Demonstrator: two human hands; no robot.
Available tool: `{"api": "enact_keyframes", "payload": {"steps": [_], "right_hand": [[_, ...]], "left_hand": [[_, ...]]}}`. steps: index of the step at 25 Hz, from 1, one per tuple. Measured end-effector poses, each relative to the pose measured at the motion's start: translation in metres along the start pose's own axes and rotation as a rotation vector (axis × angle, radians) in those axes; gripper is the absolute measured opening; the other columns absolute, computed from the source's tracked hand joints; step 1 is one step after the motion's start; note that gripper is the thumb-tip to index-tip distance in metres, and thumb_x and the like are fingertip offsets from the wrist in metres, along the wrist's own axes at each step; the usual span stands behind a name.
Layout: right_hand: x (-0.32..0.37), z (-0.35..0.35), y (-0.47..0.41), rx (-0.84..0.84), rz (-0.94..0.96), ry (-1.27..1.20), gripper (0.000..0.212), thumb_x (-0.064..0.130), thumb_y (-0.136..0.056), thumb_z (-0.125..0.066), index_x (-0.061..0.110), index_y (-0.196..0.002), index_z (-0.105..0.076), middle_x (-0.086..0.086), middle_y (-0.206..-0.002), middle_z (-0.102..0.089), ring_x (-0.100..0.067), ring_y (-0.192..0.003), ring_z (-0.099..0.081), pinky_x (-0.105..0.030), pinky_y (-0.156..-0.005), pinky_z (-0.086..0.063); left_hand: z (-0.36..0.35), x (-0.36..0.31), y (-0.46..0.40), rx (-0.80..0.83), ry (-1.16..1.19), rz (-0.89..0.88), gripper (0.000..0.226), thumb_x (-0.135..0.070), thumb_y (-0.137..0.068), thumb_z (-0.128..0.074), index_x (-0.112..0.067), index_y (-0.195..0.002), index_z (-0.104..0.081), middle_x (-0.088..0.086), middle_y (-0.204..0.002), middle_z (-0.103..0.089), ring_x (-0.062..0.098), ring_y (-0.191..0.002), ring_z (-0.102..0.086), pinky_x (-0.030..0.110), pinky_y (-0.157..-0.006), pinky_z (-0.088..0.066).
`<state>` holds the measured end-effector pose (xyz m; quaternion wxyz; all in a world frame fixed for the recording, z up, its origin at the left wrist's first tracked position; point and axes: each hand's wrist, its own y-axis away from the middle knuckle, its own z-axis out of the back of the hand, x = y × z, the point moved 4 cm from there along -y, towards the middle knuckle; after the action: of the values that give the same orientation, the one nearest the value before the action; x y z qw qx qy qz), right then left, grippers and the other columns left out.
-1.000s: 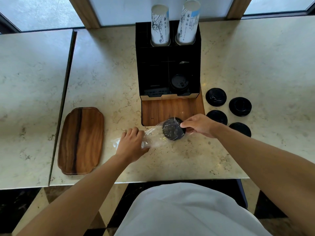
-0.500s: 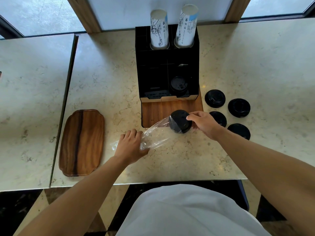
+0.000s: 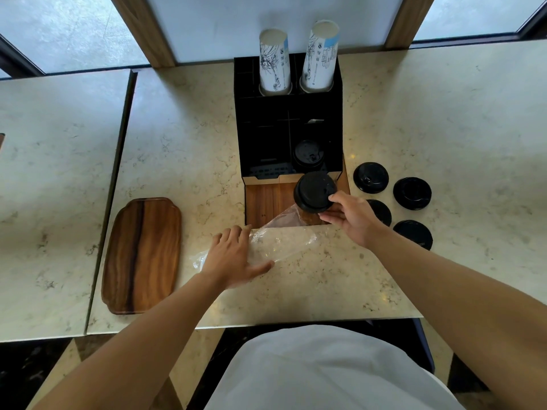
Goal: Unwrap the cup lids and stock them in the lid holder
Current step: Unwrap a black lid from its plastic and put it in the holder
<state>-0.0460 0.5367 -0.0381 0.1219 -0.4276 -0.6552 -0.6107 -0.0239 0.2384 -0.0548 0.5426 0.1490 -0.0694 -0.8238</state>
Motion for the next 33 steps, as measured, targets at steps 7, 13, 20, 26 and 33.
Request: {"api": "enact_keyframes", "payload": {"steps": [7, 13, 20, 26, 33], "right_hand": [[-0.004, -0.035, 0.009, 0.121, -0.013, -0.099, 0.014, 0.005, -0.094, -0.067, 0.0, -0.108, -0.068, -0.026, -0.109, -0.075, -0.039, -0.111, -0.071, -0.042, -0.094, -0.061], [-0.011, -0.051, 0.015, 0.151, -0.037, -0.041, 0.037, 0.013, -0.094, -0.072, -0.005, -0.124, -0.061, -0.028, -0.115, -0.073, -0.037, -0.108, -0.073, -0.04, -0.09, -0.062], [-0.016, -0.052, 0.017, 0.15, -0.073, 0.014, 0.048, 0.015, -0.094, -0.072, -0.004, -0.134, -0.054, -0.027, -0.116, -0.072, -0.038, -0.109, -0.072, -0.043, -0.092, -0.061], [-0.006, -0.046, 0.015, 0.118, 0.016, 0.06, 0.044, 0.029, -0.095, -0.072, 0.003, -0.129, -0.063, -0.017, -0.114, -0.072, -0.025, -0.099, -0.071, -0.04, -0.093, -0.06], [0.002, -0.042, 0.009, 0.081, 0.024, 0.041, 0.033, 0.013, -0.095, -0.071, -0.004, -0.123, -0.065, -0.019, -0.12, -0.073, -0.028, -0.114, -0.071, -0.046, -0.098, -0.058]], "left_hand": [[0.031, -0.035, -0.041, 0.003, 0.488, 0.13, 0.091, -0.083, -0.089, -0.031, -0.014, -0.146, -0.046, 0.004, -0.138, -0.056, 0.022, -0.126, -0.053, 0.039, -0.101, -0.047], [0.056, -0.057, -0.069, -0.09, 1.095, 0.363, 0.074, -0.075, -0.085, -0.052, -0.021, -0.134, -0.057, -0.014, -0.116, -0.068, 0.002, -0.105, -0.064, 0.034, -0.097, -0.054], [0.054, -0.059, -0.072, -0.11, 1.188, 0.437, 0.048, -0.049, -0.096, -0.062, -0.017, -0.132, -0.058, -0.005, -0.113, -0.07, 0.014, -0.103, -0.069, 0.041, -0.098, -0.056], [0.054, -0.057, -0.07, -0.071, 1.222, 0.408, 0.046, -0.043, -0.1, -0.06, -0.012, -0.135, -0.061, 0.001, -0.11, -0.074, 0.019, -0.093, -0.074, 0.043, -0.087, -0.062], [0.051, -0.053, -0.067, -0.08, 1.176, 0.334, 0.059, -0.06, -0.1, -0.046, -0.022, -0.145, -0.053, -0.002, -0.131, -0.068, 0.015, -0.117, -0.065, 0.044, -0.105, -0.053]]}}
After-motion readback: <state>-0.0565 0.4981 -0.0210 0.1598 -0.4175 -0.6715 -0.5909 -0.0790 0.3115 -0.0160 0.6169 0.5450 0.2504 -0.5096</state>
